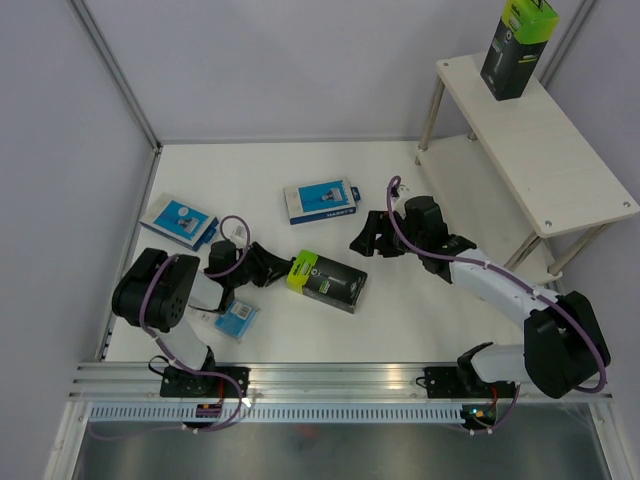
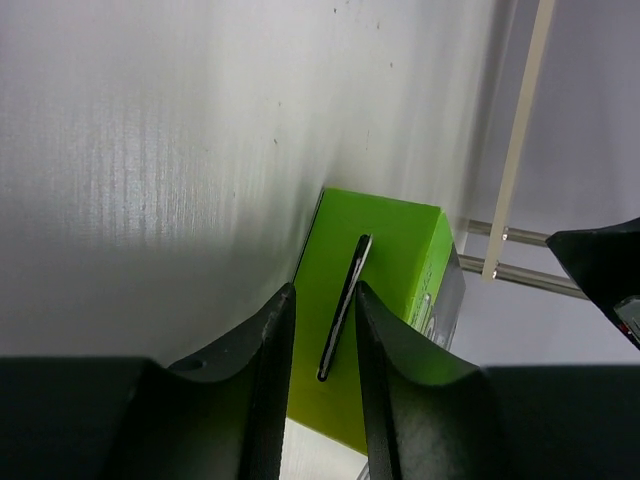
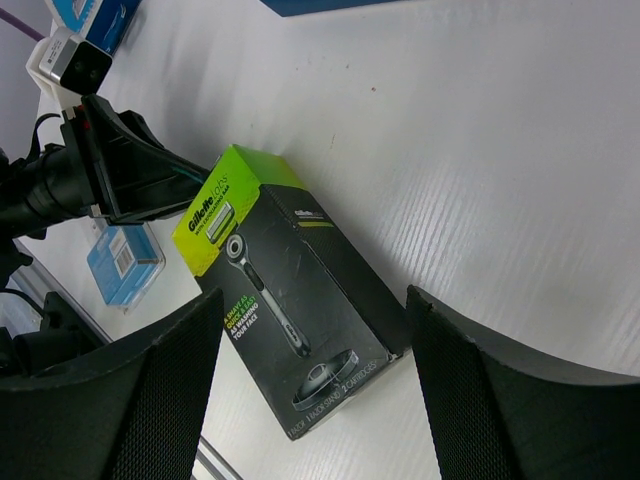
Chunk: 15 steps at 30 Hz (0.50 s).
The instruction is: Place and organize the shaving razors onto the shelf
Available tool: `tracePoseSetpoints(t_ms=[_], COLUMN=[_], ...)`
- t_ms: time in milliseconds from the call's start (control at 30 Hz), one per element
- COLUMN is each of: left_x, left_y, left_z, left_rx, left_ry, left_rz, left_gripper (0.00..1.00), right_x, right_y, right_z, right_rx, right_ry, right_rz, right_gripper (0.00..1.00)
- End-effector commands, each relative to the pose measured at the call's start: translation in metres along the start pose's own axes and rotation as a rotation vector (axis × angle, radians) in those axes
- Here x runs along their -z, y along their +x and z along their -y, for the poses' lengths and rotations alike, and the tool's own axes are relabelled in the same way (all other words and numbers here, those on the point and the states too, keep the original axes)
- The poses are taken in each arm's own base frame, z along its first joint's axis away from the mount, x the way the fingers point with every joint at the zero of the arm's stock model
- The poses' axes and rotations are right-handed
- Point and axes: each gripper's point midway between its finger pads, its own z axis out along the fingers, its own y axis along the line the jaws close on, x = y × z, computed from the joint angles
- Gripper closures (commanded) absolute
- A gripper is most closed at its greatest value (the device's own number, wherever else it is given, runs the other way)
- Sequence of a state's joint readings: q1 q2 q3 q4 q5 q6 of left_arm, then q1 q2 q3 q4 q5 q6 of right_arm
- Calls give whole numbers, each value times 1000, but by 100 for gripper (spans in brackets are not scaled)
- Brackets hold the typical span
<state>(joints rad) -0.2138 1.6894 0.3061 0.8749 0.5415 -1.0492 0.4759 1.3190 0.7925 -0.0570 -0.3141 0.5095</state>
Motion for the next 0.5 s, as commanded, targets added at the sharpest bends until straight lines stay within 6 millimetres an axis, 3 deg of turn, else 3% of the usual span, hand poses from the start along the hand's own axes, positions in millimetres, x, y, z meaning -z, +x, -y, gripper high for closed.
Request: tracePoseSetpoints(t_ms=[0,33,167,333,433,467], left_x=[1,0,-3,-1,-1,3], left_y=[1,1,3,0,-10,-16], left_z=[20,22,26,32,49,64], left_rx=[-50,-54,-65,-115,-210,-256], left_ry=[107,116,135,151,156,180], left_rz=[-7,-8,-23,-11,-7,6], left_gripper=[67,69,97,98,98,98], right_x=[-6,-6,-10,-14,-14,-12], right_y=[-9,-9,-8,-11,-17,-18], right_z=[-11,-11,-10,-4,1,2], right_rx=[0,0,6,64,76,83], right_ry=[-39,-38,-27,0,46,57], right_rz=[22,20,17,18,22,21], right_gripper=[21,21,21,18,13,11])
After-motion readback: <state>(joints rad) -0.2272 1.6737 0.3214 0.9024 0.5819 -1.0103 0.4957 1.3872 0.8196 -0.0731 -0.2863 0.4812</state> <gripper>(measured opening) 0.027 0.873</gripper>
